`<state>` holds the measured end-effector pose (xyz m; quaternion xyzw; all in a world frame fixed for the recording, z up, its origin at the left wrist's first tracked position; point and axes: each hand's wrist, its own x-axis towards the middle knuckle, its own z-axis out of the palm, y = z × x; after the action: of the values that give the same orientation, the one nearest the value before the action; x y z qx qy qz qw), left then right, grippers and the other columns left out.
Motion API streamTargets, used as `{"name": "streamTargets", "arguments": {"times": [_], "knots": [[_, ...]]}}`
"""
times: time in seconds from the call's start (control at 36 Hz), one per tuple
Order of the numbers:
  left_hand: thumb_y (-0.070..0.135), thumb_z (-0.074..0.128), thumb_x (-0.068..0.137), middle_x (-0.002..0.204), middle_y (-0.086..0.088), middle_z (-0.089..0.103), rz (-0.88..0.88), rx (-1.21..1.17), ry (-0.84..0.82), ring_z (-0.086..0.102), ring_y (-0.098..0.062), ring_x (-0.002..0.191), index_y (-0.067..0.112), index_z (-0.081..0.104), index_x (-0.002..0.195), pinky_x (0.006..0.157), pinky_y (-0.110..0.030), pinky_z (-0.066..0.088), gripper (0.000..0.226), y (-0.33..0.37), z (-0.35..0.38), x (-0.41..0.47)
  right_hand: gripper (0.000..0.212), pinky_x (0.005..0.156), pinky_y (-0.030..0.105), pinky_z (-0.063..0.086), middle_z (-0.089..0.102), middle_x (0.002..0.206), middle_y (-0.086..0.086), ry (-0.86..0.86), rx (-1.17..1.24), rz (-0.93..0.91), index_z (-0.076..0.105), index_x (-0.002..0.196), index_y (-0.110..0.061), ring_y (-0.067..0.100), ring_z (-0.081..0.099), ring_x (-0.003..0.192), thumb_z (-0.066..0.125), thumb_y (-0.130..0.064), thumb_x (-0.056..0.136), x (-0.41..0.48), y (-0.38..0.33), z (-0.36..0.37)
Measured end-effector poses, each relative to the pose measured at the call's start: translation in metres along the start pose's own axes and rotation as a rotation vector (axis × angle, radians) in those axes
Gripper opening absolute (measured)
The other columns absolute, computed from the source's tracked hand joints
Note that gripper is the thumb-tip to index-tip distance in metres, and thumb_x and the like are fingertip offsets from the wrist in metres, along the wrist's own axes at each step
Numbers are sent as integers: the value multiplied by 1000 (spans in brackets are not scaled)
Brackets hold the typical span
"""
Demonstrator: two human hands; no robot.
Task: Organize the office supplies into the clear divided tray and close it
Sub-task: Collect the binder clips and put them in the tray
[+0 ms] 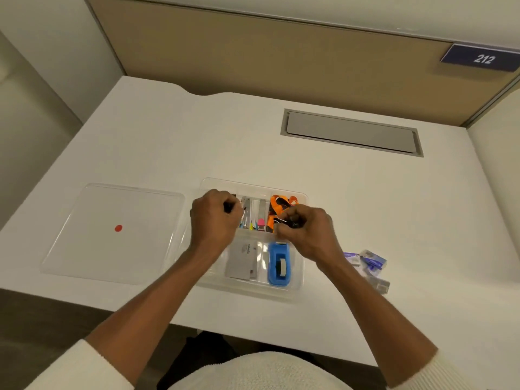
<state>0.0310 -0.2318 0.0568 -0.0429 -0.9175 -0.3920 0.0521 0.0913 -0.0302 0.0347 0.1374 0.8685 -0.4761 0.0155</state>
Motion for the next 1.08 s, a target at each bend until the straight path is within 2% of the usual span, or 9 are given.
{"name": "streamTargets", "arguments": {"times": [0.08, 0.28, 0.42, 0.53, 0.61, 0.69, 0.89, 0.97, 1.08], "knots": [[13, 70, 89, 78, -3, 76, -123, 56, -29, 72, -24, 76, 9, 78, 81, 75, -39, 59, 12, -25, -8, 22, 14, 66, 32, 63, 75, 70, -12, -62, 5, -51, 75, 82, -28, 8, 72, 68, 84, -30, 71, 31, -28, 26], [14, 77, 88, 72, 0, 76, -315, -52, -121, 76, -14, 66, 13, 78, 79, 80, -39, 63, 8, -56, -15, 52, 16, 66, 19, 56, 77, 75, -1, -215, -142, -113, 75, 92, -12, 6, 72, 65, 83, -18, 80, 91, -65, 70], [12, 76, 88, 75, -4, 77, -309, 8, -171, 76, -21, 73, 11, 79, 81, 81, -41, 62, 8, -64, -10, 63, 15, 71, 23, 62, 78, 76, 2, -261, -167, -116, 74, 93, -8, 8, 76, 67, 82, -15, 82, 113, -75, 90], [12, 75, 88, 84, -7, 78, -302, 74, -219, 74, -26, 83, 9, 81, 87, 86, -43, 60, 7, -67, -5, 67, 16, 69, 23, 59, 78, 77, 3, -291, -223, -97, 75, 92, -10, 10, 75, 68, 83, -16, 80, 124, -77, 103], [12, 74, 89, 88, -8, 78, -290, 145, -248, 72, -26, 85, 9, 81, 91, 87, -39, 57, 8, -69, -1, 68, 20, 66, 26, 55, 78, 82, 4, -314, -322, -98, 75, 93, -11, 15, 73, 72, 86, -19, 79, 128, -76, 114], [9, 71, 89, 95, -9, 78, -292, 212, -277, 71, -28, 90, 9, 80, 97, 82, -33, 52, 12, -73, 3, 70, 18, 73, 32, 58, 77, 89, 7, -312, -410, -153, 75, 94, -8, 22, 73, 80, 82, -18, 82, 129, -76, 124], [9, 70, 90, 99, -8, 78, -232, 293, -323, 71, -26, 92, 12, 79, 103, 78, -28, 47, 16, -72, 5, 71, 22, 81, 36, 57, 76, 103, 13, -364, -573, -209, 74, 108, -5, 30, 70, 96, 72, -19, 91, 127, -77, 137], [10, 69, 93, 105, -8, 77, -208, 315, -341, 71, -26, 95, 14, 78, 111, 82, -29, 51, 21, -72, 4, 70, 26, 78, 32, 50, 75, 108, 13, -355, -576, -229, 73, 113, -5, 31, 69, 100, 70, -21, 93, 126, -79, 138], [8, 71, 89, 105, -9, 76, -186, 322, -331, 71, -28, 95, 10, 77, 108, 80, -30, 51, 20, -69, 0, 70, 31, 72, 28, 44, 75, 109, 11, -325, -590, -236, 72, 116, -7, 29, 68, 101, 77, -16, 87, 124, -82, 132]]}}
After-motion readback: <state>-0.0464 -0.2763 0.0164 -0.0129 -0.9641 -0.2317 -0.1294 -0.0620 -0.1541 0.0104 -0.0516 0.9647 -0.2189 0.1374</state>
